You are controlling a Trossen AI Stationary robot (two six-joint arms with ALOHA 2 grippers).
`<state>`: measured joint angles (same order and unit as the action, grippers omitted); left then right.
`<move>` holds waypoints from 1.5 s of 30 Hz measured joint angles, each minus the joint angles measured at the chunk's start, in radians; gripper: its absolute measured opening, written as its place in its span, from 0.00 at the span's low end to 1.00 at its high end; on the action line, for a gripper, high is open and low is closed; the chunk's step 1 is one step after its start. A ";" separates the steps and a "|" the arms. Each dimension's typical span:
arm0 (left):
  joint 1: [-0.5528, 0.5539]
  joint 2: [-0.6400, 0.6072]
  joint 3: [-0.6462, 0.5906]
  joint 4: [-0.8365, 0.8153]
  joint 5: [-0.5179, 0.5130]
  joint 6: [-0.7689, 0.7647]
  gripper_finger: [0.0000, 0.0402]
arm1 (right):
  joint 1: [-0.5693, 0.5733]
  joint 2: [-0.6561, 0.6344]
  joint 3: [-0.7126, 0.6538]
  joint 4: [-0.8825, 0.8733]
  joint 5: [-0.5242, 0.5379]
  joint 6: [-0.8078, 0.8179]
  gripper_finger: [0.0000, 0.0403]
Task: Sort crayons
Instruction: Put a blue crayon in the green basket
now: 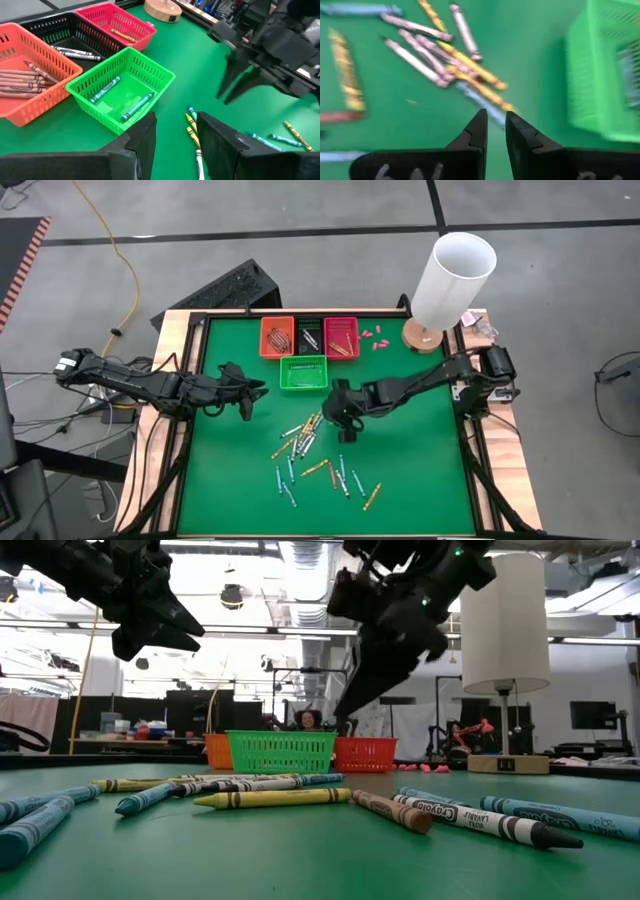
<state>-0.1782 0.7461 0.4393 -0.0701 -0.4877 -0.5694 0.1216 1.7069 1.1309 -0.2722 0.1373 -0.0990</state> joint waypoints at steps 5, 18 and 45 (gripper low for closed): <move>0.000 0.000 0.000 -0.007 -0.002 0.009 0.33 | -0.037 0.009 0.000 0.029 -0.047 -0.142 0.16; 0.000 0.000 0.000 -0.055 -0.010 -0.001 0.33 | -0.106 0.101 -0.001 0.043 -0.143 -0.201 0.16; 0.000 0.000 0.000 -0.052 -0.022 -0.003 0.33 | -0.116 0.201 0.004 0.050 -0.166 -0.267 0.16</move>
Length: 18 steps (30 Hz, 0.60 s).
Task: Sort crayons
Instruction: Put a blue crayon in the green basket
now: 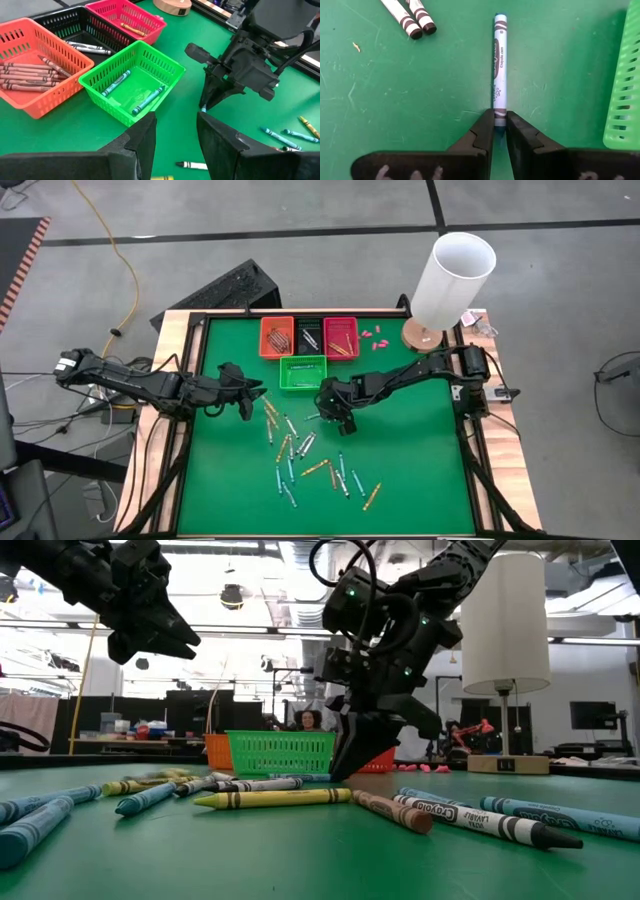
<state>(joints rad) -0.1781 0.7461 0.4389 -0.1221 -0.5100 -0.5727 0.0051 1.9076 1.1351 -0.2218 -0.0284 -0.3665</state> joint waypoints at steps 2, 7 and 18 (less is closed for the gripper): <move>0.000 0.000 0.000 0.000 0.000 0.000 0.33 | 0.000 0.000 0.000 -0.002 0.000 0.005 0.14; 0.000 0.000 0.000 0.000 -0.001 0.000 0.33 | 0.000 0.000 0.000 -0.031 0.003 0.038 0.04; 0.000 0.000 0.000 -0.001 0.000 -0.001 0.33 | 0.004 -0.001 0.029 -0.039 0.002 0.130 0.01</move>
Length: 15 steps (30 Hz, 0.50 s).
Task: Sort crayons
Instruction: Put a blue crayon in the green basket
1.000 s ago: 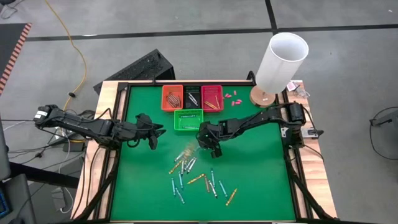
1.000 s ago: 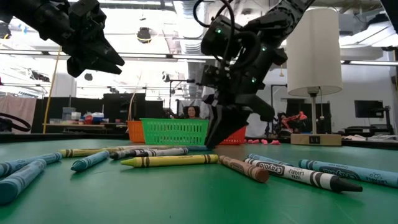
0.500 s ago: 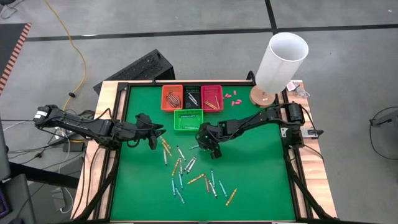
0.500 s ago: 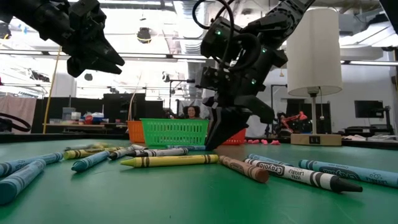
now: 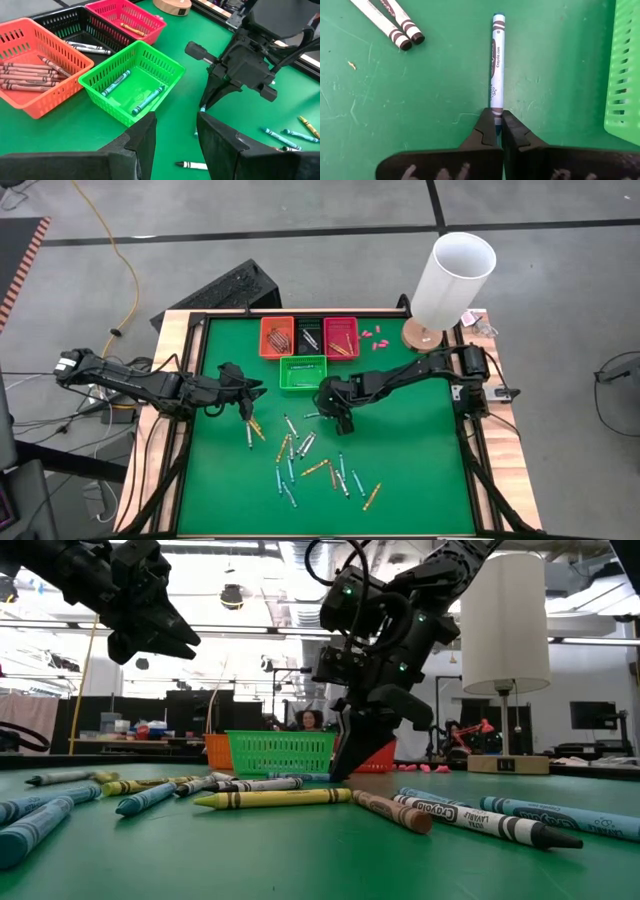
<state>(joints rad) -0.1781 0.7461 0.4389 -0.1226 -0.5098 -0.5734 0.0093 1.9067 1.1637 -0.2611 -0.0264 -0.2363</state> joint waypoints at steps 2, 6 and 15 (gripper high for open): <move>0.000 0.000 0.000 0.000 0.000 -0.007 0.33 | 0.000 -0.010 0.011 -0.005 -0.001 0.001 0.01; 0.000 0.000 0.000 -0.001 0.000 -0.011 0.33 | -0.001 -0.049 0.028 -0.011 -0.002 0.002 0.00; 0.000 0.000 0.000 -0.002 0.001 -0.010 0.33 | -0.021 -0.176 0.036 0.004 0.019 -0.005 0.00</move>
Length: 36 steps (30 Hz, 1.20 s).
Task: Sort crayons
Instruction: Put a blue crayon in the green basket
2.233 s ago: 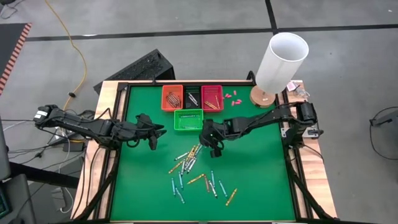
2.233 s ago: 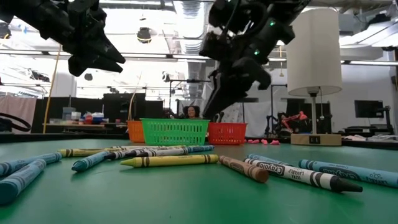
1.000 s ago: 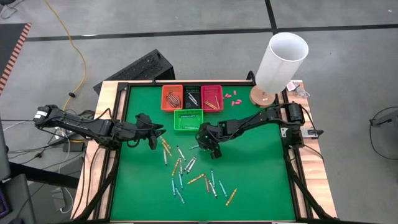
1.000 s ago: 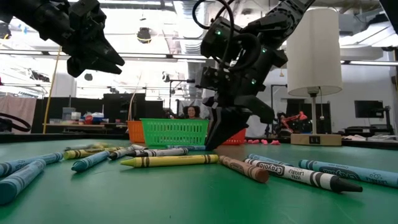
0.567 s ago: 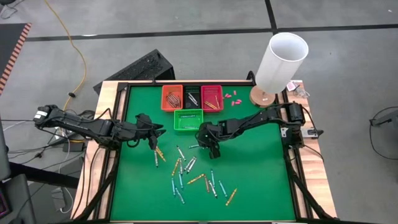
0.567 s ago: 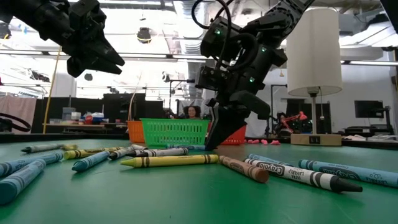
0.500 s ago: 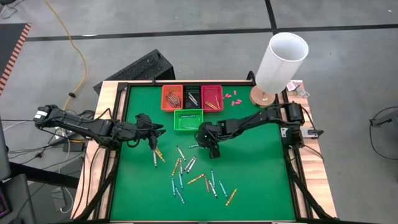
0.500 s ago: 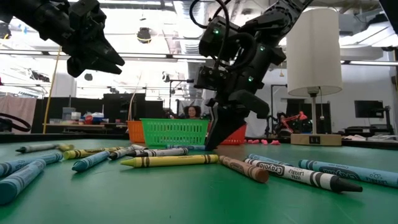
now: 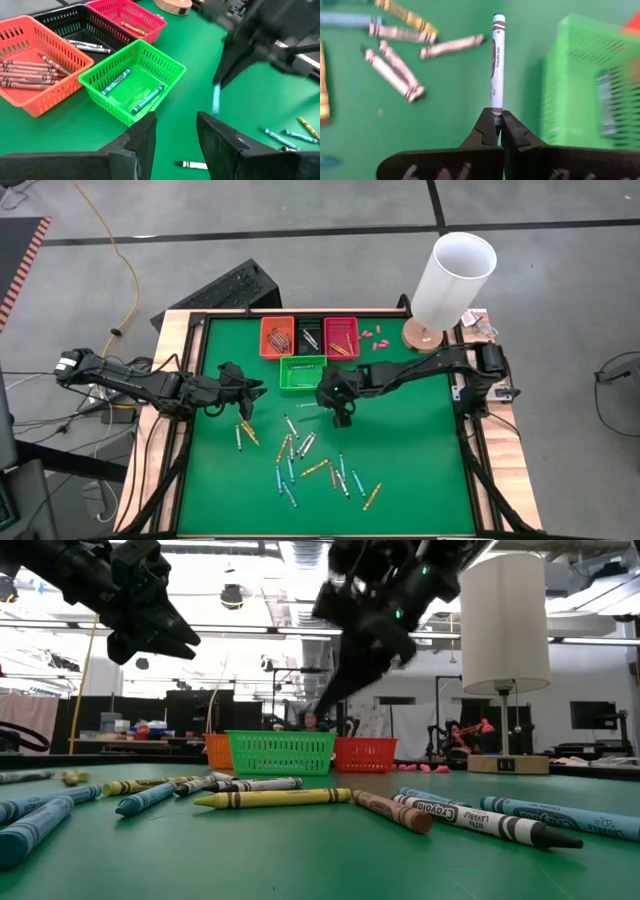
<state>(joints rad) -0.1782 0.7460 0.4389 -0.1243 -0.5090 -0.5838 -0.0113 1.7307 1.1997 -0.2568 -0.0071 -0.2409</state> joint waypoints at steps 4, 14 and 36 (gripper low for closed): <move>0.000 0.000 0.000 0.001 0.000 0.003 0.33 | -0.033 -0.019 0.002 0.017 0.079 0.000 0.00; 0.000 0.000 0.000 -0.002 -0.001 0.004 0.33 | -0.138 0.014 0.000 0.149 0.097 0.031 0.00; 0.000 0.000 0.000 -0.044 0.004 -0.024 0.33 | -0.174 0.011 0.001 0.165 0.088 0.058 0.17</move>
<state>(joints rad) -0.1781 0.7463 0.4389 -0.1680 -0.5047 -0.6075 -0.1850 1.7421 1.2011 -0.0919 0.0807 -0.1829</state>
